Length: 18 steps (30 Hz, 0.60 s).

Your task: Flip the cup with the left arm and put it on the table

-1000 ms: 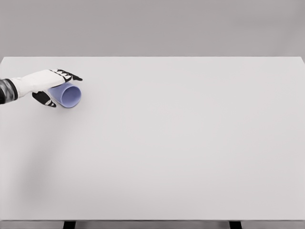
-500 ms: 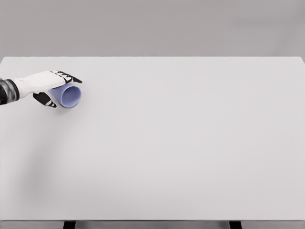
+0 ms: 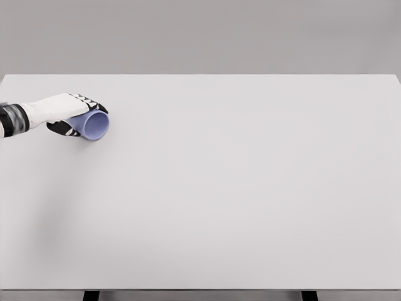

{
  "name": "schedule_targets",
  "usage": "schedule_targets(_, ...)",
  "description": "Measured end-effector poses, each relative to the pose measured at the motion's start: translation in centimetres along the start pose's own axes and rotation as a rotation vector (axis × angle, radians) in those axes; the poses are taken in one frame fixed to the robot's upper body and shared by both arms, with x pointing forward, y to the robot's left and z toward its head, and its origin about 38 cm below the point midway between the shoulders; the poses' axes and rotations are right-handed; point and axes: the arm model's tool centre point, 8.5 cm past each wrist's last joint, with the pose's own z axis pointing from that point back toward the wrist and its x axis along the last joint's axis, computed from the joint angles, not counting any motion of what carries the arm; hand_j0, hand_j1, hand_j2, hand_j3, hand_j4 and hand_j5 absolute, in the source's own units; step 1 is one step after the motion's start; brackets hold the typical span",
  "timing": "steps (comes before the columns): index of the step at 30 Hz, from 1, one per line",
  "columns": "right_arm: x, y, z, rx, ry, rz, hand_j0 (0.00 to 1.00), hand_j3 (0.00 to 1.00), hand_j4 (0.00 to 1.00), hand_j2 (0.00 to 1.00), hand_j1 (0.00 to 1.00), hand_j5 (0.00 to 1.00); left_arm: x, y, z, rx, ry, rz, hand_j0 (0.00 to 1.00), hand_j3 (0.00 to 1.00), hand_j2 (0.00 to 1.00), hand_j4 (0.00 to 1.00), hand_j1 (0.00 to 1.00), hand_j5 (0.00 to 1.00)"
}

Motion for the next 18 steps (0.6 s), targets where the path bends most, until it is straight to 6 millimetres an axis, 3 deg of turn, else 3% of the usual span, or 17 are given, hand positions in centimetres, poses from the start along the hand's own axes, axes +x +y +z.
schedule_targets(18, 0.0, 0.0, 0.0, 0.000, 0.000, 0.000, 1.00, 1.00, 1.00, 1.00, 1.00, 1.00, -0.3, 1.2, 0.6, 0.055, -0.010, 0.041, 0.65, 0.65, 0.65, 0.65, 0.65, 0.65)
